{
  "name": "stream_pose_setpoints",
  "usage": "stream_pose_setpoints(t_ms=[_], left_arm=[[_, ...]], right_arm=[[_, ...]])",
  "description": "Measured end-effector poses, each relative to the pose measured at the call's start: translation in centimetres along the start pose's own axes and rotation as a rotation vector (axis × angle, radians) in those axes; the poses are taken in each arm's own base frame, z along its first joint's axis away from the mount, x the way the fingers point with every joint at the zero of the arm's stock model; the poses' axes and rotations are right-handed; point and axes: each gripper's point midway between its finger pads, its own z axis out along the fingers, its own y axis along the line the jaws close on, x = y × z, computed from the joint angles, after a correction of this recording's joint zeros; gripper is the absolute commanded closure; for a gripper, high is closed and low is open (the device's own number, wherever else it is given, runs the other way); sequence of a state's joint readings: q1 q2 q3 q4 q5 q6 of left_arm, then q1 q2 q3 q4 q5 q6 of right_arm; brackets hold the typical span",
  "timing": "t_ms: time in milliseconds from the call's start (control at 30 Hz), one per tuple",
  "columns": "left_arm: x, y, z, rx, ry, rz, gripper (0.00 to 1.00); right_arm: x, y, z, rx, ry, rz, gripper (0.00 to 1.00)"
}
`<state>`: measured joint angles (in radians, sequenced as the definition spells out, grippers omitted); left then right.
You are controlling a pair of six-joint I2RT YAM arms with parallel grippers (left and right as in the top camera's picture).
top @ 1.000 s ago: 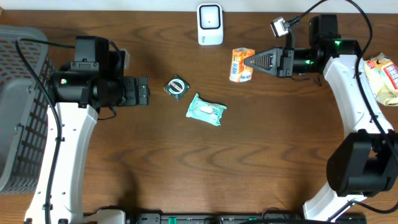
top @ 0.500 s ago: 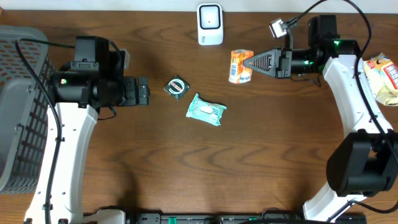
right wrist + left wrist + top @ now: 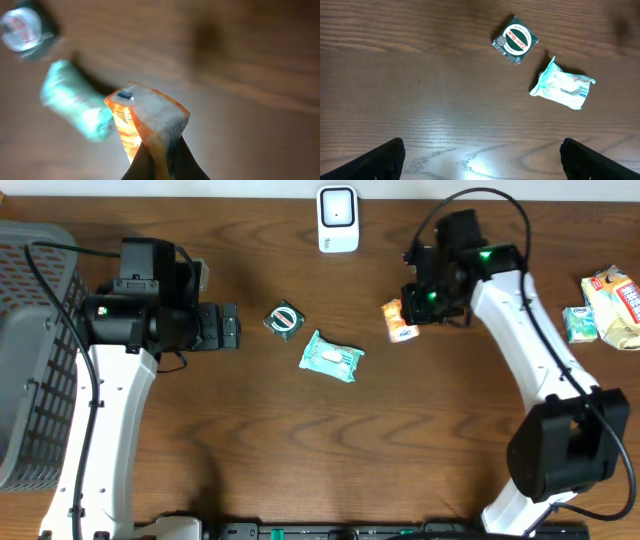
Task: Scan the item barcode
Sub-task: 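Raise the orange pack up to the scanner and hold it there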
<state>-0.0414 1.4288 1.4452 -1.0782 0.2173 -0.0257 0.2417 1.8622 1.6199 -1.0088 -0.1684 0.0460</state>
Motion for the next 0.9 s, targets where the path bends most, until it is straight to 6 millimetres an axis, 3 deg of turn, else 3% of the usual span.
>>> stream_pose_setpoints(t_ms=[100,300,567,767,900], left_arm=[[0.0,0.0,0.0,0.0,0.0,0.0,0.02],[0.0,0.0,0.0,0.0,0.0,0.0,0.02],[0.0,0.0,0.0,0.0,0.0,0.0,0.02],[0.0,0.0,0.0,0.0,0.0,0.0,0.02],[0.0,0.0,0.0,0.0,0.0,0.0,0.02]], right_arm=[[-1.5,0.0,0.1,0.095,-0.063,-0.045,0.99],[-4.5,2.6,0.3,0.138,-0.194,-0.14,0.99],[-10.4,5.1,-1.1,0.126,-0.449,-0.235,0.99],[-13.5,5.7,-0.9,0.136,-0.497,-0.28,0.99],[-17.1,6.2,-0.1,0.151,-0.541,-0.318,0.99]])
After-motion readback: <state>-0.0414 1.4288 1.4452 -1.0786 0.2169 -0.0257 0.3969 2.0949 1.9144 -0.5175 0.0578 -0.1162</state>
